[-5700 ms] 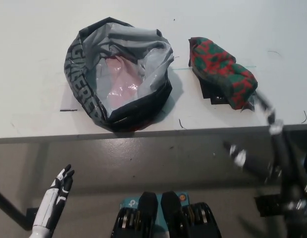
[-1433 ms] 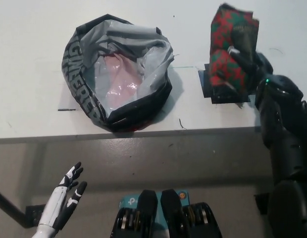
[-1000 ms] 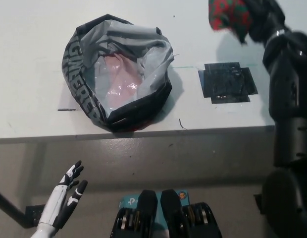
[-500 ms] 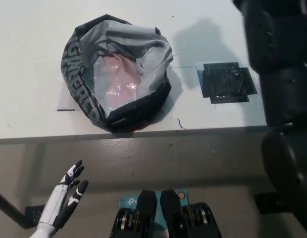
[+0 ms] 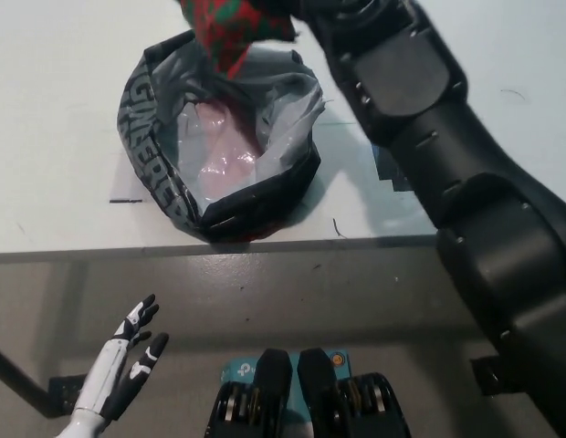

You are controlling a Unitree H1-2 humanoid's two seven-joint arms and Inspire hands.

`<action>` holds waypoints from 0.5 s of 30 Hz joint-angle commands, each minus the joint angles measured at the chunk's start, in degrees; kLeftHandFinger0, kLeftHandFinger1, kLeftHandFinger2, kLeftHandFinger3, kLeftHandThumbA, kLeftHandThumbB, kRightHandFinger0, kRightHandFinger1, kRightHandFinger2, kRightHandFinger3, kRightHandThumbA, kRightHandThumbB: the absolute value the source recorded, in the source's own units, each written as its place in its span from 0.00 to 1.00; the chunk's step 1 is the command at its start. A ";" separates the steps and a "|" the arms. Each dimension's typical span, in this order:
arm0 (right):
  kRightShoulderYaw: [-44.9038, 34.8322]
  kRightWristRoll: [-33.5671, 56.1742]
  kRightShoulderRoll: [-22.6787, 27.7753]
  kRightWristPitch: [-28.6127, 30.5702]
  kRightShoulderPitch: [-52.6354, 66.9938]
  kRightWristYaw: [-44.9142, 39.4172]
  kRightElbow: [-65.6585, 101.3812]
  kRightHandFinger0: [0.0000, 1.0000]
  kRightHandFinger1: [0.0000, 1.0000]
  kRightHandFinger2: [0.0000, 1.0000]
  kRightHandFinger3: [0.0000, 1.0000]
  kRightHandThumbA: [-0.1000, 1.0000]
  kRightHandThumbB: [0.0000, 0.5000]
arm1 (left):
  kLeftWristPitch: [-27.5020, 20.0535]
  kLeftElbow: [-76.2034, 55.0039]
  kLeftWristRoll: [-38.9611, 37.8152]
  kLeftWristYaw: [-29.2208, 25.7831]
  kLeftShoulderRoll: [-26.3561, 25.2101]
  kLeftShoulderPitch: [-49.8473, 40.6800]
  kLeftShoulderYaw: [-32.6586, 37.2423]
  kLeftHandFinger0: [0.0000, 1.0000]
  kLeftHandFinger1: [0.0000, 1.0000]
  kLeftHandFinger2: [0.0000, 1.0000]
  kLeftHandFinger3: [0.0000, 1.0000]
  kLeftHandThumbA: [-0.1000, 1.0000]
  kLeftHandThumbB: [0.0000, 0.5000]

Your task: The robot uses its right hand to pick up a bag of coffee beans and puts it in the black plastic bag, then the robot grabs the top of the bag and lifts it.

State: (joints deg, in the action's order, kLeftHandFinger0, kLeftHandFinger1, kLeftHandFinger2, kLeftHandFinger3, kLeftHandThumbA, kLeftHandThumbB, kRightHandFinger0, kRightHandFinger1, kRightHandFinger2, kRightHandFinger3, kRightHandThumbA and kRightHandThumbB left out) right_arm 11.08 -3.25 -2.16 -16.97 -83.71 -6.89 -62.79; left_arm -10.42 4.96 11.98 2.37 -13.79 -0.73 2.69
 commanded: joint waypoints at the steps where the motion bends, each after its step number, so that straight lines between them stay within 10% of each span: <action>1: 1.77 -3.95 -0.19 9.42 -5.45 3.32 -2.59 0.00 0.33 0.66 0.52 0.00 0.31 | -2.15 -0.60 -0.01 0.77 -1.06 1.12 0.35 0.94 1.00 1.00 1.00 0.94 0.30; 4: 2.84 -5.00 -0.60 10.46 -4.80 4.41 -4.80 0.01 0.40 0.72 0.60 0.00 0.36 | -2.18 -0.49 0.19 0.99 -1.15 1.24 0.48 0.93 1.00 1.00 1.00 0.95 0.29; 6: 3.97 -6.20 -0.84 8.92 -4.82 5.00 -5.95 0.21 0.60 0.89 0.88 0.00 0.34 | -1.95 -0.55 0.22 1.08 -1.18 1.35 0.49 0.93 1.00 1.00 1.00 0.95 0.30; 11: 4.18 -6.34 -1.71 11.01 -3.10 5.92 -8.09 0.02 0.36 0.64 0.57 0.00 0.36 | -0.66 -1.01 0.08 1.62 -1.18 1.79 0.52 0.93 1.00 1.00 1.00 0.97 0.37; 15: 4.48 -6.96 -2.48 12.06 -1.91 6.17 -8.73 0.05 0.42 0.73 0.69 0.00 0.37 | -0.67 -0.85 0.22 1.84 -1.12 2.19 0.58 0.92 1.00 1.00 1.00 0.97 0.36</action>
State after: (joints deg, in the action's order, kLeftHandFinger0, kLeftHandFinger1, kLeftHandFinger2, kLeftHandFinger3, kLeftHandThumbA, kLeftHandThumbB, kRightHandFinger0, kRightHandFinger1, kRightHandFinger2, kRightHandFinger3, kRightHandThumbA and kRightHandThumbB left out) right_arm 15.36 -8.43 -3.53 -11.38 -82.65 -3.99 -72.29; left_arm -10.38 4.96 12.03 3.46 -13.83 0.24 2.98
